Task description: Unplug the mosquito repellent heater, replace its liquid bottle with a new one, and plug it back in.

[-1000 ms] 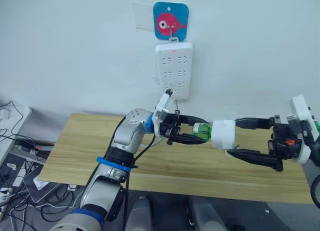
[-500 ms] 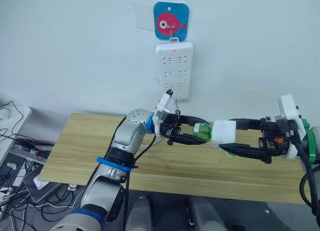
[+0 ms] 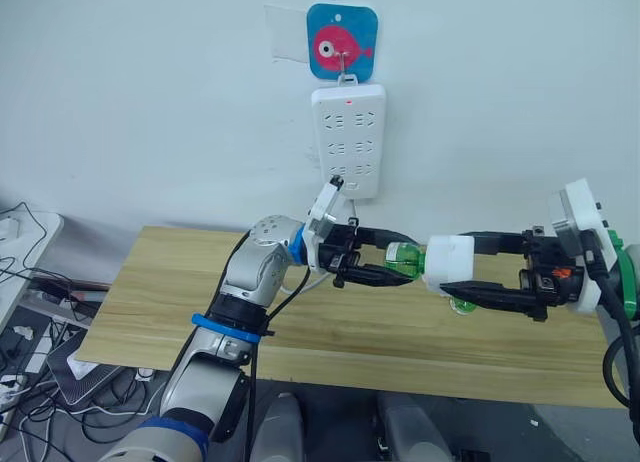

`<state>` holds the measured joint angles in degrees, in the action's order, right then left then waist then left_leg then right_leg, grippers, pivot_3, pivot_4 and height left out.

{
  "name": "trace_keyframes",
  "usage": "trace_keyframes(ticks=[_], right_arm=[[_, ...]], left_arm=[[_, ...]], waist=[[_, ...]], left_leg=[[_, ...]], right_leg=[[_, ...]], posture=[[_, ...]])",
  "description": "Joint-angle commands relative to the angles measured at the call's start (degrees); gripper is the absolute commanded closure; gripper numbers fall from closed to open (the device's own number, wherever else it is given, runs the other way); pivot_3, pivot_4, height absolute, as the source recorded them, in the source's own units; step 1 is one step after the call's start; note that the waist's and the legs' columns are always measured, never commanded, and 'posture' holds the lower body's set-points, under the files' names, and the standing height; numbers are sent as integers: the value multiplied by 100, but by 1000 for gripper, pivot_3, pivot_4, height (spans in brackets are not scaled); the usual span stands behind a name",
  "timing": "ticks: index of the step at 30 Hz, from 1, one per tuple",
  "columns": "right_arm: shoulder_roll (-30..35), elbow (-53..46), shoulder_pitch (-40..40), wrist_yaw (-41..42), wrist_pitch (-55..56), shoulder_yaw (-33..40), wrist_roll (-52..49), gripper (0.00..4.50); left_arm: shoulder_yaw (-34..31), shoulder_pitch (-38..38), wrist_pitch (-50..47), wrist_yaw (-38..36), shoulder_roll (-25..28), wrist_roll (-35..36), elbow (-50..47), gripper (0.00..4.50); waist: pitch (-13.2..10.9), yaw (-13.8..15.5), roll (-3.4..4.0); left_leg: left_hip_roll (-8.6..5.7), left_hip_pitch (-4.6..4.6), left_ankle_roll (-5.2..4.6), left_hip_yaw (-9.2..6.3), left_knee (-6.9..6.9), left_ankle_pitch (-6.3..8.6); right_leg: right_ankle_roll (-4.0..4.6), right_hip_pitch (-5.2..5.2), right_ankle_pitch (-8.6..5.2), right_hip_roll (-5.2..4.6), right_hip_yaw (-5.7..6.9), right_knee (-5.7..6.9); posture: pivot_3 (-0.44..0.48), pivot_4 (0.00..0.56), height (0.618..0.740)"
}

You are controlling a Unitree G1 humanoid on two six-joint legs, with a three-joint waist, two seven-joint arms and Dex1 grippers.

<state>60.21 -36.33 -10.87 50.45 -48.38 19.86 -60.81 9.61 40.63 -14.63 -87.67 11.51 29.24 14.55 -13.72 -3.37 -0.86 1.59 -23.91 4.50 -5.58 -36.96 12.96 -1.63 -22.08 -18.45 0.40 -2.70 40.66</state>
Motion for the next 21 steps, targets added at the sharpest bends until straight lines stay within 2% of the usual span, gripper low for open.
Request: trace_keyframes(ticks=[1,15,21], right_arm=[[2,-194,-192,-134,33,57,-159,1559],[-281,-407,-389,-551,19,-315,-190,1559],[-152,-427,-525,-105,252,-491,129,1559]], left_arm=[[48,93,25,-42,-19,38,-115,2238],[-33,124,-123,138,-233,168,-277,2238],[31,13,-284,-71,-168,217,-481,2238]], waist=[[0,-1,0],[0,1,0],[0,-1,0]], left_leg=[[0,0,0,0,0,0],[0,0,0,-1,-1,0],[0,2,0,-1,-1,0]], right_leg=[[0,0,0,0,0,0],[0,0,0,0,0,2],[0,0,0,0,0,5]], posture=[[-91,198,740],[-86,199,740],[-87,199,740]])
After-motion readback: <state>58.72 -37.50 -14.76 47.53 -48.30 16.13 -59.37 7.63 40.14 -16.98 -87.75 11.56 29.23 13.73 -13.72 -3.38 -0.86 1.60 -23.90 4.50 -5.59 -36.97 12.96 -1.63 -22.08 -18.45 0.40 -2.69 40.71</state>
